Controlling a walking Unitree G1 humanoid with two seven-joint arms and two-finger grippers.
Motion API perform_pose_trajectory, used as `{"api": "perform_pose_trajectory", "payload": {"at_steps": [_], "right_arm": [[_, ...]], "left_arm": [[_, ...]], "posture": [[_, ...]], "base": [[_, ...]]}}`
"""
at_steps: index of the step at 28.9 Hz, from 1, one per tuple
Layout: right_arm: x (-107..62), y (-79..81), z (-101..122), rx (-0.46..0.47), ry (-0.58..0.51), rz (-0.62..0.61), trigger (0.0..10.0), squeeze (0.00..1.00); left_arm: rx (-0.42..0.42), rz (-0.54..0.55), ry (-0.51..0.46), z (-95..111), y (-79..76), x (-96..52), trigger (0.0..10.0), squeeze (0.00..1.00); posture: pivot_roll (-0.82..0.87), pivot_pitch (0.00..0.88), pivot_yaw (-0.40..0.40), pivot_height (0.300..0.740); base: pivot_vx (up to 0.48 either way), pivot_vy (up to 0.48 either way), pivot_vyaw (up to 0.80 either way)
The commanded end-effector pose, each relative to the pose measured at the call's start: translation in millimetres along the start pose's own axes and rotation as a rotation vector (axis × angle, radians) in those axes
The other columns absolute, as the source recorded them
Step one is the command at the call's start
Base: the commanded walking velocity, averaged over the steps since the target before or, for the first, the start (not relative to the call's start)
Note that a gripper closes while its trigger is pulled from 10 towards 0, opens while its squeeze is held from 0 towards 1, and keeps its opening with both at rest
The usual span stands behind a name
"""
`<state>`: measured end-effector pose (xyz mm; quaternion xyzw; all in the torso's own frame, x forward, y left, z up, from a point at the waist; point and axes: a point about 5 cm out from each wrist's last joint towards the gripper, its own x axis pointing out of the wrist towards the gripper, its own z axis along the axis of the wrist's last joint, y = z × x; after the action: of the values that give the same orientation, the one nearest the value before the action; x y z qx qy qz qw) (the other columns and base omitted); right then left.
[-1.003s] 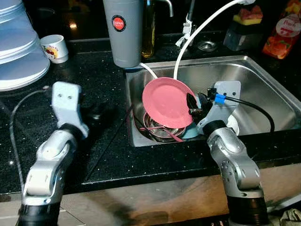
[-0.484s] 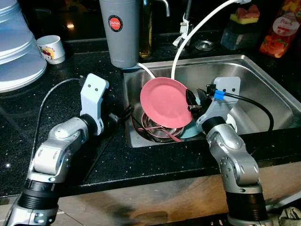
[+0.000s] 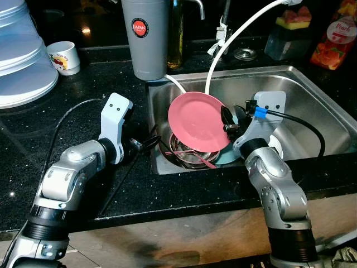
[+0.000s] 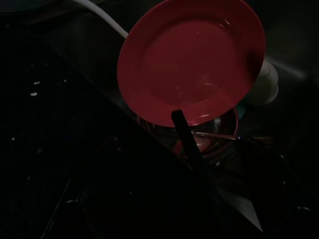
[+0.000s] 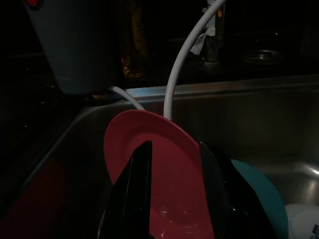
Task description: Kitchen organization
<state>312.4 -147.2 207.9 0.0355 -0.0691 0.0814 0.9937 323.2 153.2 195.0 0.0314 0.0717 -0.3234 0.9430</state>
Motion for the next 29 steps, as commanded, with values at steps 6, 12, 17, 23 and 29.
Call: {"api": "perform_pose_trajectory", "payload": {"at_steps": [6,12,17,23,29], "right_arm": [[3.1,1.0,1.0,0.003,-0.01,-0.004,10.0,0.0],[1.9,0.7,0.8,0.004,-0.009,-0.006,10.0,0.0],[1.5,0.4,0.7,0.004,-0.008,-0.009,10.0,0.0],[0.8,-0.3,-0.1,0.004,-0.005,-0.011,10.0,0.0],[1.2,-0.4,-0.4,0.003,-0.004,-0.011,10.0,0.0]], "left_arm": [[0.056,0.0,0.022,-0.9,1.9,9.4,10.0,0.0],[0.133,0.009,0.045,-4.4,4.7,14.1,10.0,0.0],[0.129,-0.047,0.037,-6.0,0.1,14.7,0.0,0.0],[0.127,-0.092,0.038,-7.9,-2.7,13.9,0.0,0.0],[0.127,-0.099,0.034,-6.9,-1.9,13.6,0.0,0.0]], "posture": [[0.0,0.065,0.031,0.74],[0.0,0.064,0.034,0.74],[0.0,0.065,0.038,0.74],[0.0,0.064,0.036,0.74],[0.0,0.061,0.037,0.74]], "base": [[0.0,0.0,0.0],[0.0,0.0,0.0],[0.0,0.0,0.0],[0.0,0.0,0.0],[0.0,0.0,0.0]]}}
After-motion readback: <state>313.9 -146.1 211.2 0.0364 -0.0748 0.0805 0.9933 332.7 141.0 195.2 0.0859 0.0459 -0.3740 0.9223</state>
